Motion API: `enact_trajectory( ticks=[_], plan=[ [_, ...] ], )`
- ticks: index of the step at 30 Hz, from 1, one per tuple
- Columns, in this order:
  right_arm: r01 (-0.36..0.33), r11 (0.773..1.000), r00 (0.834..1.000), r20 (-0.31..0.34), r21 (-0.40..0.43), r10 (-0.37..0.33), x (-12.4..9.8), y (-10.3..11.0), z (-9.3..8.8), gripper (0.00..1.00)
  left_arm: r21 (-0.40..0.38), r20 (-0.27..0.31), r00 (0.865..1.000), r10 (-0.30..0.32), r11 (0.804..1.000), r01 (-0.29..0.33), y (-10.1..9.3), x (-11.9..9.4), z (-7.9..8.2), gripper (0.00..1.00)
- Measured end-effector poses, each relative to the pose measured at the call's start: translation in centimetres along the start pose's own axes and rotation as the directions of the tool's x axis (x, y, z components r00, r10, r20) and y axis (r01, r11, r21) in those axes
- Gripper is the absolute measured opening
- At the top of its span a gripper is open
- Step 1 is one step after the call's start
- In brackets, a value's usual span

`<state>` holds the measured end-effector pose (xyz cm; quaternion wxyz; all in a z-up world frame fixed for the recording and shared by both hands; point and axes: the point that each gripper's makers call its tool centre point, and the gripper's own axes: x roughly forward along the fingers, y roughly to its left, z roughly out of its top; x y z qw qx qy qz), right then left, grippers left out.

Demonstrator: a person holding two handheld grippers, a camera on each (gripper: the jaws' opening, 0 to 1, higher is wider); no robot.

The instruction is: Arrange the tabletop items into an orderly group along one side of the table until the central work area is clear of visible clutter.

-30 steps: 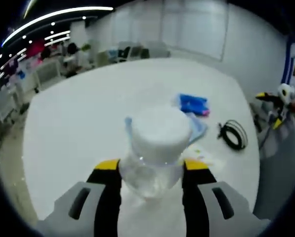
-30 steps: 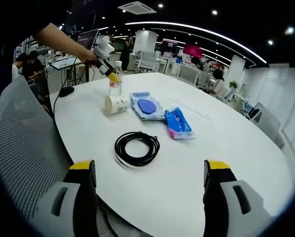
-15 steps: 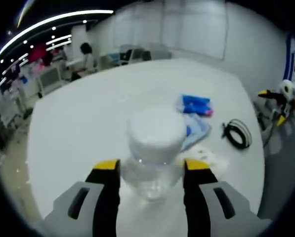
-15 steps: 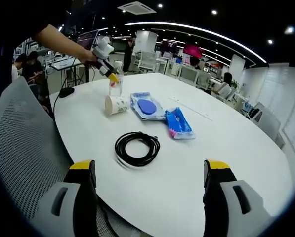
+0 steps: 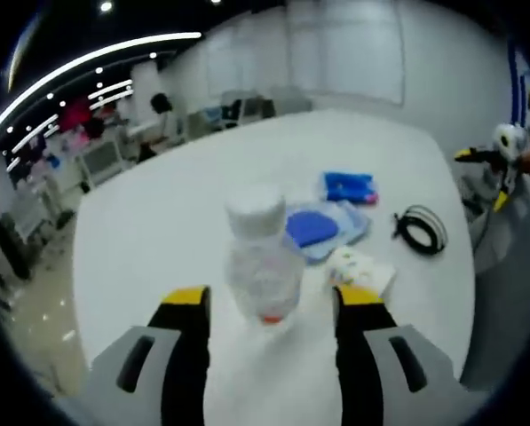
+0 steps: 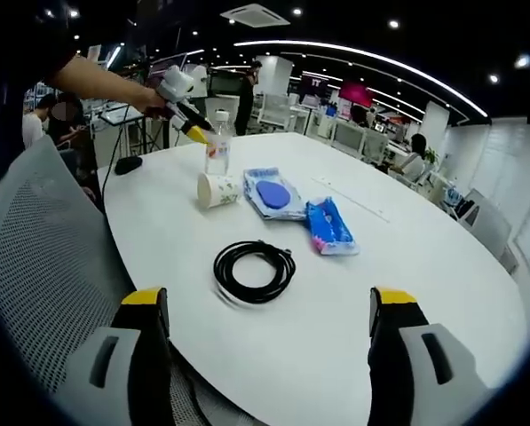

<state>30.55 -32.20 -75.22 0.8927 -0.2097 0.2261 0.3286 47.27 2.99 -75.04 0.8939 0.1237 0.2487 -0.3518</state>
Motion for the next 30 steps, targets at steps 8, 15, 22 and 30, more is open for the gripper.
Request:
enact_trajectory(
  ticks=[8, 15, 22, 30],
  plan=[
    [-0.010, 1.000, 1.000, 0.024, -0.018, 0.011, 1.1, -0.4, 1.7, 0.90, -0.047, 0.065, 0.996, 0.065, 0.997, -0.062, -1.5, -3.4, 0.6, 0.58],
    [-0.029, 0.997, 0.998, 0.058, -0.067, 0.033, 2.9, 0.0, 3.3, 0.88, -0.120, 0.113, 0.984, 0.137, 0.985, -0.124, -3.8, -6.0, 0.6, 0.57],
    [-0.036, 0.993, 0.996, 0.081, -0.111, 0.045, 5.7, 0.4, 4.1, 0.84, -0.125, 0.105, 0.976, 0.190, 0.976, -0.177, -7.8, -7.6, -0.8, 0.63],
    [-0.059, 0.997, 0.995, 0.080, -0.058, 0.063, 8.6, 0.6, 4.5, 0.76, -0.142, 0.112, 0.973, 0.200, 0.973, -0.184, -12.0, -8.5, -0.7, 0.70]
  ],
)
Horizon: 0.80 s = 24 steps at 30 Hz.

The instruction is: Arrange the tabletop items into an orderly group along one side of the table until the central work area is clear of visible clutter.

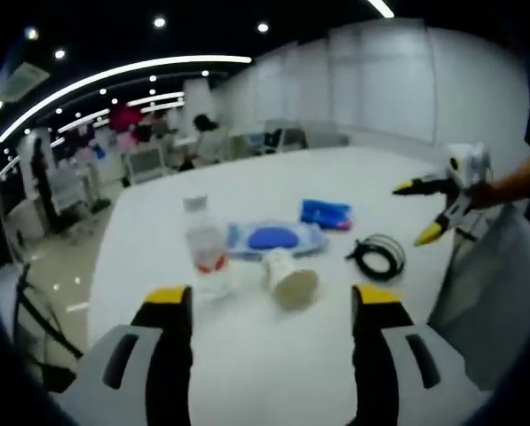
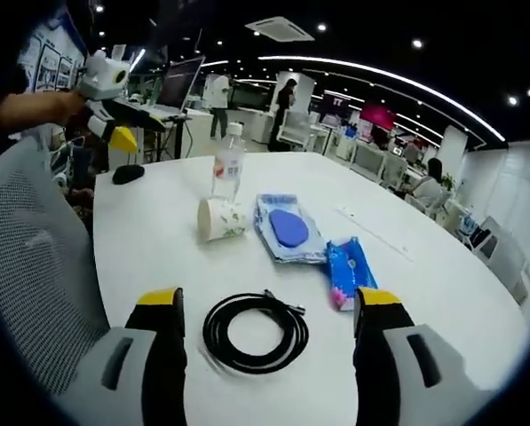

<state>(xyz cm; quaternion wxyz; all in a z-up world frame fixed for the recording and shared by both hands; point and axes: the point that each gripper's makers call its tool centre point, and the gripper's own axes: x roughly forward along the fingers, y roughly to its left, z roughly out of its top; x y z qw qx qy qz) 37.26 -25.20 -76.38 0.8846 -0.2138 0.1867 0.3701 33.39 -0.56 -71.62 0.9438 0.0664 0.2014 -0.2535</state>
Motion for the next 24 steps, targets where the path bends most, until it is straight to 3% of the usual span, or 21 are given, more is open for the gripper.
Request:
enact_trajectory(
  ticks=[11, 13, 15, 19, 24],
  plan=[
    [0.055, 0.992, 0.998, -0.009, 0.113, -0.054, 3.5, -3.8, -0.4, 0.65, 0.006, 0.007, 1.000, -0.010, 1.000, 0.010, -3.4, -1.8, -0.8, 0.80],
    [0.071, 0.992, 0.997, -0.021, 0.100, -0.070, 4.0, -5.0, -0.7, 0.63, -0.011, 0.026, 1.000, 0.002, 1.000, -0.001, -3.9, -2.1, -0.8, 0.81],
    [0.075, 0.994, 0.997, -0.037, 0.083, -0.072, 4.6, -6.0, -1.0, 0.63, -0.028, 0.044, 0.999, -0.023, 0.999, 0.024, -4.8, -2.1, -1.1, 0.85],
    [0.071, 0.997, 0.994, -0.078, 0.016, -0.070, 5.5, -8.0, -1.6, 0.62, 0.008, 0.038, 0.998, -0.048, 0.999, 0.048, -6.0, -2.1, -1.8, 0.92],
    [0.066, 0.997, 0.994, -0.082, -0.040, -0.069, 6.7, -10.6, -1.5, 0.59, -0.043, 0.063, 0.997, -0.045, 0.998, 0.048, -6.5, -2.6, -1.4, 0.92]
  ],
)
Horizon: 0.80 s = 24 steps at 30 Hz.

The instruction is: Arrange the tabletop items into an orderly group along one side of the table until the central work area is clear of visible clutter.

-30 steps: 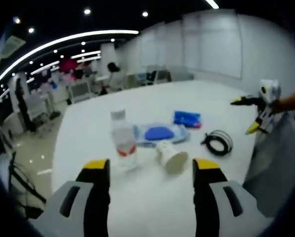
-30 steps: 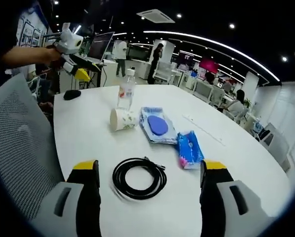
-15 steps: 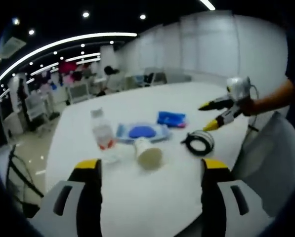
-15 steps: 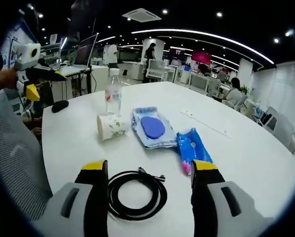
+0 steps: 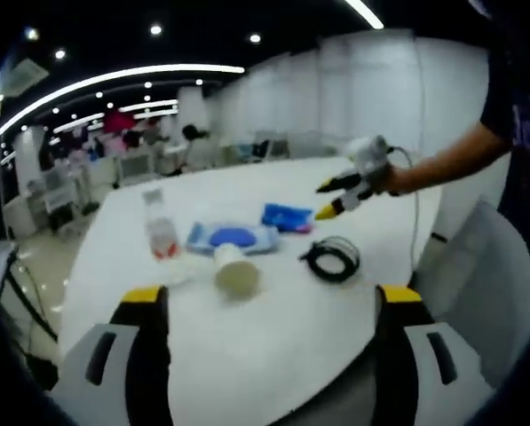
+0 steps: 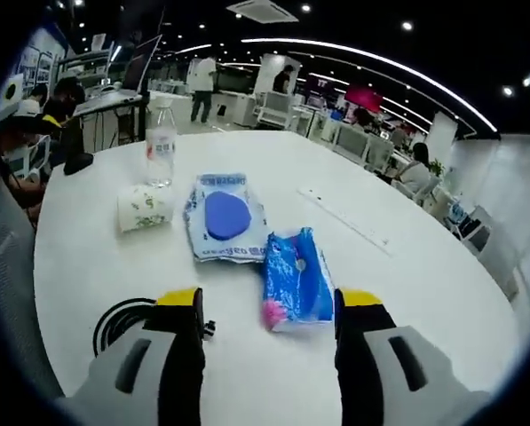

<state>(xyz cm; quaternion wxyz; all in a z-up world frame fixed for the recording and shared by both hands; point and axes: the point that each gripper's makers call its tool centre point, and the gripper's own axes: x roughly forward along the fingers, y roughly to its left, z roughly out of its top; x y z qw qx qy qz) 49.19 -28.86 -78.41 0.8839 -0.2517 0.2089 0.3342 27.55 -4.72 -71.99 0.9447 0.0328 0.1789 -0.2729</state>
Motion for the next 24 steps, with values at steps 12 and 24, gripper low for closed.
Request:
enact_trajectory(
  ticks=[12, 24],
  plan=[
    [-0.064, 0.993, 0.992, -0.111, -0.099, 0.053, 3.7, -3.5, -1.5, 0.49, 0.028, -0.018, 1.000, -0.006, 1.000, 0.006, -0.1, 0.4, -0.8, 0.99],
    [-0.263, 0.962, 0.949, -0.197, -0.070, 0.245, 6.7, -3.0, -0.2, 0.44, 0.035, 0.018, 1.000, -0.006, 0.999, 0.006, -0.2, 0.4, -0.7, 0.99]
  ],
)
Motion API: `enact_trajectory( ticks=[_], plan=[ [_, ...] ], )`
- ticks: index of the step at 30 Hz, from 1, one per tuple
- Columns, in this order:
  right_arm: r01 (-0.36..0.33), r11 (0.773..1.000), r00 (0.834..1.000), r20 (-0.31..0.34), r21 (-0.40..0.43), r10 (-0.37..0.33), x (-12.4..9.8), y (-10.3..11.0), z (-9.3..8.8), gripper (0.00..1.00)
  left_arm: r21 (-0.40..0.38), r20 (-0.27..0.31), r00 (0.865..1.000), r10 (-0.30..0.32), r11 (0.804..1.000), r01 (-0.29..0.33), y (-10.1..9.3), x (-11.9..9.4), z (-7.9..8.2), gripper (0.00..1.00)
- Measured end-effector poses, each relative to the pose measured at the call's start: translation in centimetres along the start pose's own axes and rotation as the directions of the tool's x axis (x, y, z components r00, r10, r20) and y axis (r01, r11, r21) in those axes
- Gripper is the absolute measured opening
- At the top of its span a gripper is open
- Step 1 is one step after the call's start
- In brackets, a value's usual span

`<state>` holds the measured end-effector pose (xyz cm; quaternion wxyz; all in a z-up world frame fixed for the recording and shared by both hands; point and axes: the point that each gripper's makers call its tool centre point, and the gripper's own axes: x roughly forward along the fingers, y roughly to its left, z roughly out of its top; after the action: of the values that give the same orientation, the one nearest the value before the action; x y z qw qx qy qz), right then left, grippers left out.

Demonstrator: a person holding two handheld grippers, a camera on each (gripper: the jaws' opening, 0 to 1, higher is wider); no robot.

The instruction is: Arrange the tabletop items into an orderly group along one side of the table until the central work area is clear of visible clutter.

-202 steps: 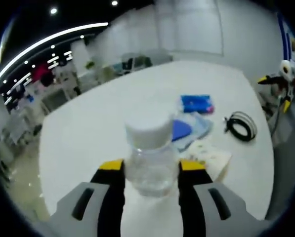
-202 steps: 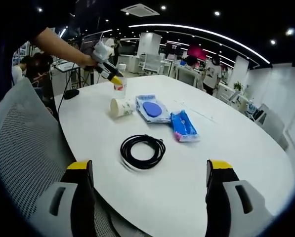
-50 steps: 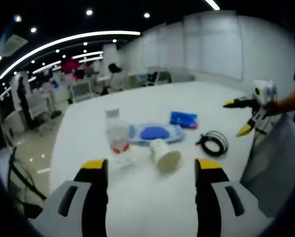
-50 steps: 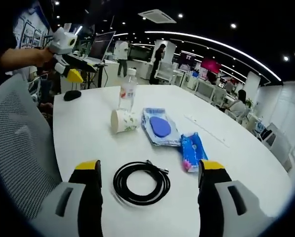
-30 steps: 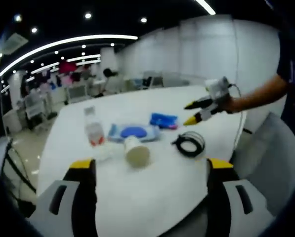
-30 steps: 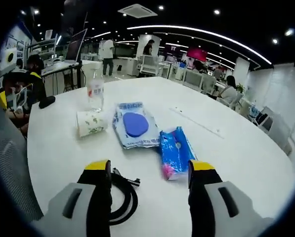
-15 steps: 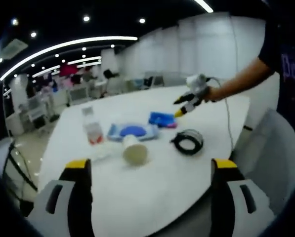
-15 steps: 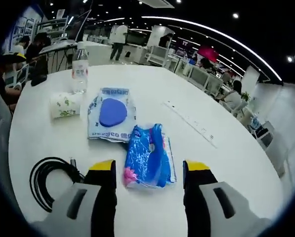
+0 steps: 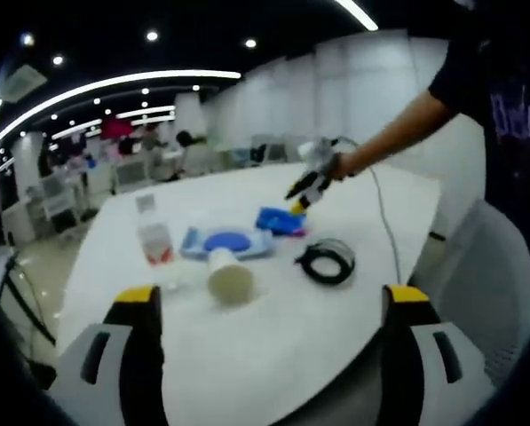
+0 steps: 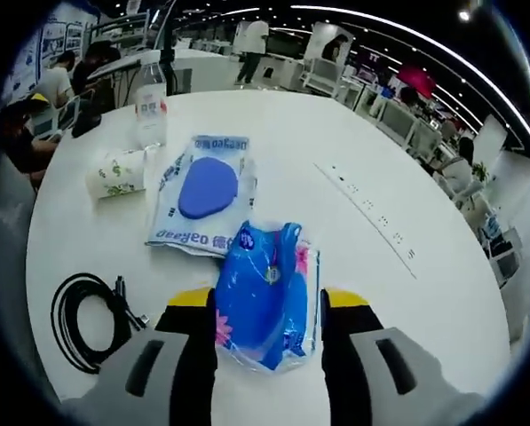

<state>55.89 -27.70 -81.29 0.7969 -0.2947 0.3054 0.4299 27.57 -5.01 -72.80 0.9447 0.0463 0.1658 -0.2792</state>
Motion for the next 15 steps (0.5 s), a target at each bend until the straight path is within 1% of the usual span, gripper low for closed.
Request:
enact_trajectory(
  ticks=[1, 2, 4, 8, 9, 11, 12, 13, 15],
  plan=[
    [0.001, 1.000, 1.000, -0.001, -0.008, -0.001, 0.1, -0.2, 0.2, 0.44, -0.003, 0.000, 1.000, 0.004, 1.000, -0.004, 0.2, 0.0, -0.1, 0.99],
    [-0.001, 1.000, 1.000, -0.016, -0.028, 0.001, 0.4, -0.3, 0.2, 0.43, -0.017, 0.007, 1.000, 0.005, 1.000, -0.005, 0.3, -0.1, 0.0, 0.99],
    [-0.012, 0.999, 0.999, -0.031, -0.035, 0.011, 0.7, -0.3, 0.2, 0.41, -0.027, 0.023, 1.000, 0.005, 1.000, -0.004, 0.3, -0.1, 0.2, 0.99],
    [-0.022, 1.000, 0.998, -0.060, -0.009, 0.021, 1.6, -0.8, 0.0, 0.38, -0.023, 0.019, 1.000, 0.010, 1.000, -0.010, 0.5, 0.0, 0.0, 0.99],
    [-0.027, 1.000, 0.995, -0.094, 0.014, 0.028, 2.0, -0.9, -0.6, 0.37, -0.024, 0.018, 1.000, 0.012, 1.000, -0.012, 0.4, 0.0, 0.0, 0.99],
    [-0.033, 0.999, 0.991, -0.128, 0.033, 0.037, 2.3, -0.9, -1.4, 0.34, -0.035, 0.029, 1.000, 0.013, 0.999, -0.012, 0.4, 0.1, 0.3, 0.99],
    [-0.030, 0.999, 0.992, -0.123, 0.023, 0.033, 2.5, -1.1, -1.4, 0.31, -0.047, 0.037, 0.999, 0.014, 0.999, -0.012, 0.5, 0.1, 0.4, 0.99],
    [-0.035, 0.999, 0.991, -0.131, 0.026, 0.038, 2.9, -1.2, -1.7, 0.28, -0.072, 0.061, 0.998, 0.012, 0.997, -0.008, 0.6, 0.0, 0.7, 0.99],
    [-0.061, 0.997, 0.986, -0.151, 0.043, 0.067, 3.2, -0.8, -2.1, 0.25, -0.080, 0.065, 0.998, 0.012, 0.997, -0.007, 0.8, -0.1, 0.6, 0.99]
  ],
)
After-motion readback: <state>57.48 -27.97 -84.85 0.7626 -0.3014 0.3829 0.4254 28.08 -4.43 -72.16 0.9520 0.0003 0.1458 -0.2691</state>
